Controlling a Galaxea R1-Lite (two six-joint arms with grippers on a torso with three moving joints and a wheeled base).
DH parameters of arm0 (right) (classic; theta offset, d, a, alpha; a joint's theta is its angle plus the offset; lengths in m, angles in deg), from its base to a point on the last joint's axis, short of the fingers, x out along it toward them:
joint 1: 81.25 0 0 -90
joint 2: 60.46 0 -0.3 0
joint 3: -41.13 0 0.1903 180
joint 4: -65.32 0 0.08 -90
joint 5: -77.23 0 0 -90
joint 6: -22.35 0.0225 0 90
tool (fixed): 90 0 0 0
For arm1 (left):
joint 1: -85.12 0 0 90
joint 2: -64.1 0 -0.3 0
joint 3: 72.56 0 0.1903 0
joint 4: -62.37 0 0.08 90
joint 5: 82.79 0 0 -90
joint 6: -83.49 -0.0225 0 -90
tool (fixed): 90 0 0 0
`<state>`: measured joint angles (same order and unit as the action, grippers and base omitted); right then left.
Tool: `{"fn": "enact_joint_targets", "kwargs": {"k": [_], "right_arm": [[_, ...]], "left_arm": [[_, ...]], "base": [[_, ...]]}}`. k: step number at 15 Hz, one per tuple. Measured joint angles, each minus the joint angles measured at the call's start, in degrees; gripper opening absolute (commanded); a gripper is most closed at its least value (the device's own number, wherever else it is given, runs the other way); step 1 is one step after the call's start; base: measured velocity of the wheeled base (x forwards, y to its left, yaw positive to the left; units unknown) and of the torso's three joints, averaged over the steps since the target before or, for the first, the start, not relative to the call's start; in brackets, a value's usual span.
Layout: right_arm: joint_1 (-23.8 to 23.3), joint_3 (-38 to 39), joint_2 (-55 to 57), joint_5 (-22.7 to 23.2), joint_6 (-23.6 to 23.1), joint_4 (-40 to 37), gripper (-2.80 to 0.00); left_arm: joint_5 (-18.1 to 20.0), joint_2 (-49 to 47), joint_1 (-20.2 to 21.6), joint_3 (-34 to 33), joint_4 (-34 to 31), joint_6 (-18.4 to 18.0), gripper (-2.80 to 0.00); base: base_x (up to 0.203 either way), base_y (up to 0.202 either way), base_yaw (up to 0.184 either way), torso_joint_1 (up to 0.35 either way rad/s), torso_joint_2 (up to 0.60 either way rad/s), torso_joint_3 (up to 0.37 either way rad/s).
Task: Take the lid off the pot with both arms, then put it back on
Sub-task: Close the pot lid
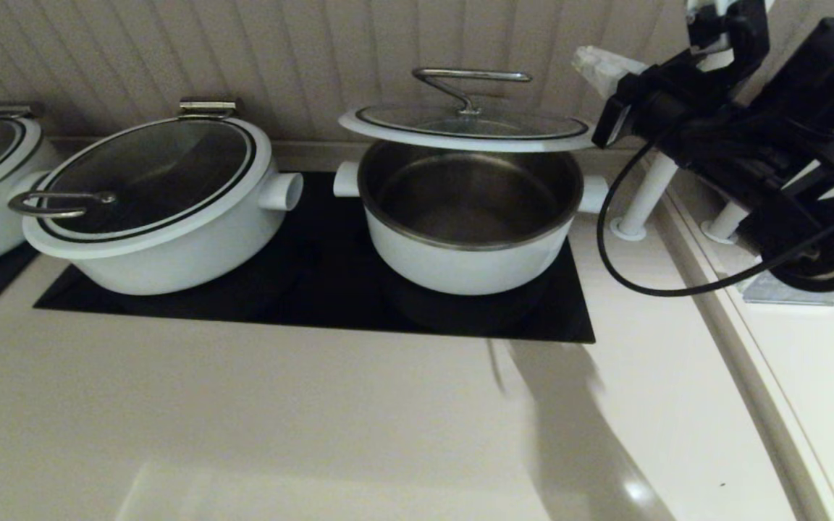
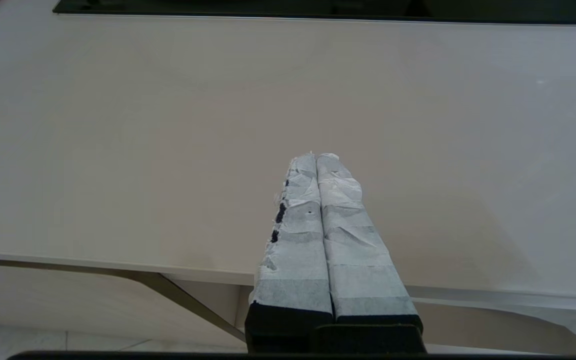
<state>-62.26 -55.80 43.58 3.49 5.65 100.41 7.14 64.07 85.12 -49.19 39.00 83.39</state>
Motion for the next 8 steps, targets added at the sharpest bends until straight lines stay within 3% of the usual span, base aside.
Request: {"fn": "enact_joint_targets", "kwargs": {"k": [8], "right_arm": [[1.8,7.8,-0.4,-0.1,0.0,5.1,-2.8]], "left_arm": [[0.0,0.0,0.0,0.0,0.0,0.0,-2.8]], "base": [[0.0,0.0,0.0,0.0,0.0,0.0]]}}
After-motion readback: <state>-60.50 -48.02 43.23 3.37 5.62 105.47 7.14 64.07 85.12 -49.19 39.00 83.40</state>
